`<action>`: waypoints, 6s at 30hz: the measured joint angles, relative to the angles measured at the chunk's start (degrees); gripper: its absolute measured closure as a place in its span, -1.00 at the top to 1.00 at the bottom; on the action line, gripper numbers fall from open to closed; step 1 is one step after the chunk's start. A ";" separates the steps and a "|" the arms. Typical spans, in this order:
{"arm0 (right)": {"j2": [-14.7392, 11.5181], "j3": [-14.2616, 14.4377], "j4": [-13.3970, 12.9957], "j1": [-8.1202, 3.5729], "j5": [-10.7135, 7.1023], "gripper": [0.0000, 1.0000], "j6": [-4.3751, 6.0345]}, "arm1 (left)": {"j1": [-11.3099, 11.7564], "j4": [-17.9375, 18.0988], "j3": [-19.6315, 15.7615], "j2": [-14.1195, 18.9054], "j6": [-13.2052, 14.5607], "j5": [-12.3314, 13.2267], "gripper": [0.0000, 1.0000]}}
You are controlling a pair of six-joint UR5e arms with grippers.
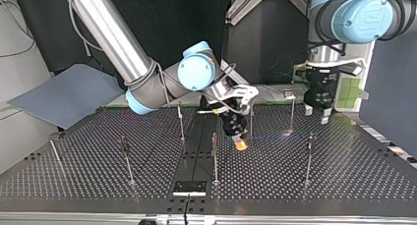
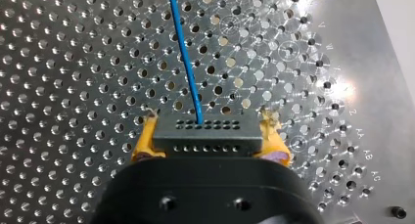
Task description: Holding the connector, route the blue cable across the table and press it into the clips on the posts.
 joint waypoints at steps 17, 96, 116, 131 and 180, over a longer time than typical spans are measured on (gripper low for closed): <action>0.07 0.00 0.63 -0.25 1.36 -1.00 0.00 | -3.57 2.51 2.78 -2.54 8.16 0.13 0.96; 0.40 2.42 2.14 -0.34 1.32 -1.00 0.00 | -10.32 8.78 5.32 -13.78 16.64 -12.45 -1.00; 0.57 10.75 2.14 -1.76 1.29 -1.00 -0.71 | -13.53 16.05 -4.71 -15.67 13.55 -13.74 -1.00; 0.66 16.22 1.99 -1.73 1.27 -1.00 -3.90 | -13.83 21.70 -6.42 -23.27 12.63 -13.43 -1.00; 3.66 18.12 -2.51 -7.29 -0.66 -1.00 -3.34 | -10.18 28.28 4.61 -37.05 10.23 -8.09 -1.00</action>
